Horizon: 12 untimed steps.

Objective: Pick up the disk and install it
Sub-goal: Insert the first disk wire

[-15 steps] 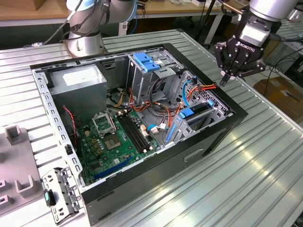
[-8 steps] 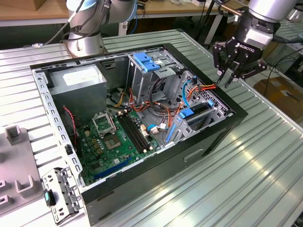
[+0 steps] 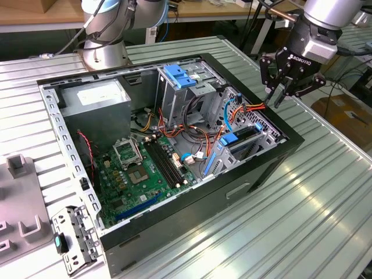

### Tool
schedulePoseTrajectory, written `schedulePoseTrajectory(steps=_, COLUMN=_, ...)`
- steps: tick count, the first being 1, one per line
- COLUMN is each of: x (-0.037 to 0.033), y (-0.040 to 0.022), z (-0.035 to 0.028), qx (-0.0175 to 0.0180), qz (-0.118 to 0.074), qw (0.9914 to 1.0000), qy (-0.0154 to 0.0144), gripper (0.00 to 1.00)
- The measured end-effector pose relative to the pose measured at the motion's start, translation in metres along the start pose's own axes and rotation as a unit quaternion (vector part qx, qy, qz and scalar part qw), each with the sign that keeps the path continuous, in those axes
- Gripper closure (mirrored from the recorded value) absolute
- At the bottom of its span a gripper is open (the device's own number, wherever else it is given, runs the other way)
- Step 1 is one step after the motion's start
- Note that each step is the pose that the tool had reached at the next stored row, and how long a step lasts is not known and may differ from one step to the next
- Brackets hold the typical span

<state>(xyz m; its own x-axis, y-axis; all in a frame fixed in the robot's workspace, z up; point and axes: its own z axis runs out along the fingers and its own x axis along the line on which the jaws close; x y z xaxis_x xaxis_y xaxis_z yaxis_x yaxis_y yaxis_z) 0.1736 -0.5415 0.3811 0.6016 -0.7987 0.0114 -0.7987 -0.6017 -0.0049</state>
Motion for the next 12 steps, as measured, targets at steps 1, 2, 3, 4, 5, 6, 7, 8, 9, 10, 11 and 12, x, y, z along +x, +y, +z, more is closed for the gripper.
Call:
schedulePoseTrajectory(steps=1, x=0.0000, y=0.0000, z=0.0001, qx=0.0000, qz=0.000, qw=1.00000, qy=-0.0001, gripper=0.70)
schedulePoseTrajectory(steps=2, x=0.0000, y=0.0000, z=0.0001, qx=0.0001, qz=0.000, qw=1.00000, qy=-0.0001, gripper=0.70)
schedulePoseTrajectory(steps=3, x=0.0000, y=0.0000, z=0.0002, qx=0.0000, qz=0.000, qw=1.00000, qy=-0.0001, gripper=0.70)
schedulePoseTrajectory(steps=4, x=0.0000, y=0.0000, z=0.0002, qx=0.0001, qz=0.000, qw=1.00000, qy=-0.0001, gripper=0.70)
schedulePoseTrajectory(steps=5, x=0.0000, y=0.0000, z=0.0002, qx=0.0001, qz=0.000, qw=1.00000, qy=-0.0001, gripper=0.70)
schedulePoseTrajectory(steps=6, x=0.0000, y=0.0000, z=0.0003, qx=0.0001, qz=0.000, qw=1.00000, qy=-0.0001, gripper=0.70)
schedulePoseTrajectory(steps=7, x=0.0000, y=0.0000, z=0.0003, qx=0.0001, qz=0.000, qw=1.00000, qy=-0.0001, gripper=0.70)
schedulePoseTrajectory(steps=8, x=0.0000, y=0.0000, z=0.0003, qx=0.0001, qz=0.000, qw=1.00000, qy=-0.0001, gripper=0.70)
schedulePoseTrajectory(steps=9, x=0.0000, y=0.0000, z=0.0003, qx=0.0001, qz=-0.002, qw=1.00000, qy=-0.0001, gripper=0.70)
schedulePoseTrajectory(steps=10, x=-0.0004, y=-0.0002, z=0.0005, qx=0.0002, qz=-0.006, qw=0.99998, qy=-0.0003, gripper=0.70)
schedulePoseTrajectory(steps=11, x=-0.0010, y=-0.0007, z=0.0006, qx=0.0003, qz=-0.016, qw=0.99986, qy=-0.0002, gripper=0.70)
schedulePoseTrajectory(steps=12, x=-0.0016, y=-0.0011, z=0.0007, qx=0.0003, qz=-0.023, qw=0.99974, qy=-0.0002, gripper=0.70)
